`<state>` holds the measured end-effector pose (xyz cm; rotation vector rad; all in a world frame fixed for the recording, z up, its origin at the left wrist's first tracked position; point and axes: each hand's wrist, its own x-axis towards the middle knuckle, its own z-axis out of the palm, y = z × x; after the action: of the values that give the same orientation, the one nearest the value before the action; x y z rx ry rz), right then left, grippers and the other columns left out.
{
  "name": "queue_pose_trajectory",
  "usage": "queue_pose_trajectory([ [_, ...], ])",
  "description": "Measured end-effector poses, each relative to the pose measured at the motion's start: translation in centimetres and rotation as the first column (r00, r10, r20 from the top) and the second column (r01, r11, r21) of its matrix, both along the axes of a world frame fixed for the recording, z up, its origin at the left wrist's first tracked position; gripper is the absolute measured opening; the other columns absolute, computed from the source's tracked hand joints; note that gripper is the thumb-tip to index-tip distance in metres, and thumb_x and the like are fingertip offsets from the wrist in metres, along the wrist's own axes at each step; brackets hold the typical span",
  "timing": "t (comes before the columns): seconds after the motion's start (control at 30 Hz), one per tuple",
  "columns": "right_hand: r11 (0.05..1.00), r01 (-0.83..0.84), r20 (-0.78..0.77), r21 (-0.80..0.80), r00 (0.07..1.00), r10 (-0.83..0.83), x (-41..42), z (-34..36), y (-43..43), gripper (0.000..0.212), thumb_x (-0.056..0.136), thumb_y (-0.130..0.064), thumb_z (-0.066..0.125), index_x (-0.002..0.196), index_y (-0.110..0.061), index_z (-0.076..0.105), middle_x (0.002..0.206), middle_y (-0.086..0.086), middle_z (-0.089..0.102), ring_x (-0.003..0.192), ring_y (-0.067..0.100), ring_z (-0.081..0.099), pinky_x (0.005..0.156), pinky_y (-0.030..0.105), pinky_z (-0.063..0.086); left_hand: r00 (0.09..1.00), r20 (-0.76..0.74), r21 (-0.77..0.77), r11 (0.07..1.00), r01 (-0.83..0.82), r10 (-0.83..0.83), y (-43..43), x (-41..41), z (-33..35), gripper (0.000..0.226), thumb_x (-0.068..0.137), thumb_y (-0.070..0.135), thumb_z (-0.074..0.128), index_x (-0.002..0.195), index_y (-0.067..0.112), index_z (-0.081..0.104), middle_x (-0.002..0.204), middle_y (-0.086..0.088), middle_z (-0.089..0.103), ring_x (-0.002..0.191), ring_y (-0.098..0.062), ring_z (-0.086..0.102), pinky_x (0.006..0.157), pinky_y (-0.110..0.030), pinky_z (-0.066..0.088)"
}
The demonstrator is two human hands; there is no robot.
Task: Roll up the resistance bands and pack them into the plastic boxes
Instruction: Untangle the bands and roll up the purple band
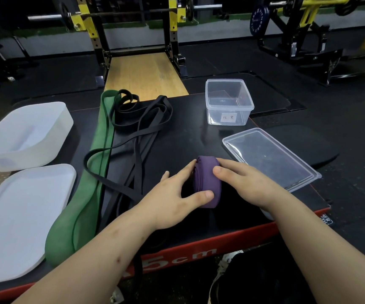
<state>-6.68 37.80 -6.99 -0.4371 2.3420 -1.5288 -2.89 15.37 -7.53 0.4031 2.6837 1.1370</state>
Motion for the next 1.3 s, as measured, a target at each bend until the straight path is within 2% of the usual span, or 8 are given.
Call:
queue_pose_trajectory([
  [0.13, 0.981, -0.028, 0.002, -0.194, 1.000, 0.029, 0.2, -0.6, -0.2, 0.058, 0.090, -0.050, 0.065, 0.145, -0.032, 0.056, 0.138, -0.010, 0.066, 0.134, 0.011, 0.057, 0.119, 0.045, 0.038, 0.999, -0.029, 0.145, 0.989, 0.031, -0.027, -0.9, -0.8, 1.5, 0.099, 0.077, 0.064, 0.072, 0.159, 0.045, 0.021, 0.158, 0.027, 0.033, 0.142, 0.008, 0.035, 0.123, -0.033, 0.028],
  [0.23, 0.970, -0.145, 0.006, -0.197, 0.989, 0.150, 0.0, -0.6, 0.0, 0.059, 0.091, -0.023, 0.073, 0.144, -0.033, 0.049, 0.142, -0.013, 0.062, 0.137, 0.008, 0.053, 0.115, 0.031, 0.040, 0.991, -0.084, -0.074, 0.992, 0.101, -0.107, -2.2, -1.6, 3.2, 0.105, 0.071, 0.058, 0.081, 0.156, 0.054, 0.020, 0.157, 0.030, 0.023, 0.141, 0.018, 0.022, 0.120, -0.020, 0.023],
  [0.33, 0.976, -0.209, -0.029, 0.068, 0.977, 0.211, -0.6, -1.1, 0.5, 0.081, 0.079, -0.036, 0.087, 0.146, -0.040, 0.041, 0.145, -0.021, 0.056, 0.139, -0.002, 0.047, 0.120, 0.033, 0.036, 0.968, -0.122, -0.302, 0.937, 0.173, -0.218, -2.7, -1.9, 3.5, 0.107, 0.070, 0.051, 0.084, 0.157, 0.052, 0.022, 0.158, 0.029, 0.016, 0.141, 0.017, 0.018, 0.109, -0.002, 0.013],
  [0.47, 0.902, -0.190, -0.066, 0.387, 0.970, 0.232, -0.3, -1.8, 0.7, 0.111, 0.059, -0.062, 0.088, 0.149, -0.059, 0.023, 0.155, -0.026, 0.040, 0.150, 0.005, 0.031, 0.122, 0.041, 0.032, 0.945, -0.098, -0.414, 0.876, 0.247, -0.313, -1.8, -1.5, 1.6, 0.105, 0.071, 0.048, 0.079, 0.157, 0.052, 0.019, 0.167, 0.021, 0.009, 0.154, -0.004, 0.009, 0.122, -0.017, 0.010],
  [0.63, 0.883, -0.279, -0.032, 0.378, 0.949, 0.314, -0.2, -1.4, -0.4, 0.136, 0.055, -0.061, 0.090, 0.149, -0.069, -0.009, 0.163, -0.036, 0.015, 0.159, 0.010, 0.005, 0.127, 0.044, 0.020, 0.946, -0.090, -0.394, 0.884, 0.253, -0.311, -1.8, -1.5, 0.8, 0.103, 0.074, 0.052, 0.077, 0.157, 0.053, 0.016, 0.166, 0.026, -0.001, 0.156, -0.005, -0.001, 0.128, -0.030, 0.007],
  [0.9, 0.861, -0.196, -0.168, 0.469, 0.938, 0.304, -0.1, -1.1, -0.5, 0.128, 0.062, -0.063, 0.089, 0.161, -0.047, 0.010, 0.162, -0.027, 0.024, 0.153, 0.001, 0.018, 0.126, 0.032, 0.023, 0.968, -0.131, -0.448, 0.884, 0.134, -0.213, -3.0, 0.0, 0.8, 0.104, 0.078, 0.075, 0.067, 0.160, 0.046, 0.010, 0.167, 0.023, 0.003, 0.151, 0.004, 0.004, 0.122, -0.020, 0.002],
  [1.17, 0.858, -0.147, -0.302, 0.493, 0.896, 0.327, 0.6, -0.7, -0.7, 0.111, 0.072, -0.054, 0.087, 0.161, -0.033, 0.025, 0.158, -0.023, 0.027, 0.137, -0.019, 0.020, 0.106, -0.003, 0.011, 0.944, -0.182, -0.568, 0.813, 0.128, -0.275, -3.0, 0.1, 0.0, 0.095, 0.087, 0.080, 0.038, 0.162, 0.036, -0.001, 0.170, 0.012, 0.006, 0.155, -0.001, -0.003, 0.126, -0.040, -0.013],
  [1.3, 0.837, -0.117, -0.315, 0.535, 0.891, 0.326, 0.2, -0.2, -0.7, 0.111, 0.071, -0.057, 0.085, 0.161, -0.033, 0.025, 0.156, -0.024, 0.028, 0.137, -0.014, 0.024, 0.103, -0.004, 0.012, 0.946, -0.172, -0.577, 0.807, 0.130, -0.275, -2.6, -0.7, -0.2, 0.093, 0.086, 0.080, 0.032, 0.162, 0.039, -0.004, 0.170, 0.012, 0.004, 0.156, -0.005, -0.004, 0.126, -0.046, -0.011],
])
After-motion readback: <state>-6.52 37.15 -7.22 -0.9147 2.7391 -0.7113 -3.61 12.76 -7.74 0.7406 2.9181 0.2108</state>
